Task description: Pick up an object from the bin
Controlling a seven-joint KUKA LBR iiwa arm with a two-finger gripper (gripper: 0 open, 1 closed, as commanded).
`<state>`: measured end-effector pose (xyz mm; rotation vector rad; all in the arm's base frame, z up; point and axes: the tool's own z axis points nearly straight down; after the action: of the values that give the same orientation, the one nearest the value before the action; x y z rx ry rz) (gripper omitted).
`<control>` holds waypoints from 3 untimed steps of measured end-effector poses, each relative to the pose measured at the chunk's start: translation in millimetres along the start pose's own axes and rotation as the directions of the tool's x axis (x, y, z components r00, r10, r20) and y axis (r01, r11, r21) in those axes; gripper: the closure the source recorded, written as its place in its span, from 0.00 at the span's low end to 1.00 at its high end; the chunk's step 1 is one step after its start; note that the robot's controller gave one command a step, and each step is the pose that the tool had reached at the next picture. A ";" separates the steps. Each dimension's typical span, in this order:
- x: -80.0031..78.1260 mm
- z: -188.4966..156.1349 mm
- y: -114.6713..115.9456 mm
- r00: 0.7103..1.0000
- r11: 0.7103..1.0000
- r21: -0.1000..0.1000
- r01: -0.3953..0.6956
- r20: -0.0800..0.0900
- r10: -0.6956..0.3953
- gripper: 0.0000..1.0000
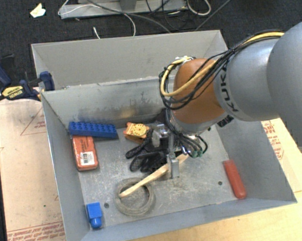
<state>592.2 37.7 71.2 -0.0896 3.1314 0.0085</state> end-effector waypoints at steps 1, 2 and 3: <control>3.1 0.3 -4.5 1.000 1.000 -0.001 -0.019 0.002 0.019 0.00; 0.4 -0.4 -0.8 1.000 1.000 -0.001 -0.007 0.002 0.007 0.00; -0.4 -3.1 -2.6 1.000 1.000 -0.005 -0.019 0.013 0.019 1.00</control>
Offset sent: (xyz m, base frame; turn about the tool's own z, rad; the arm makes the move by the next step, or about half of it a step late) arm -0.0006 -0.0009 0.0000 0.0040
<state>592.7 35.1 74.3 -0.0600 3.1193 0.0166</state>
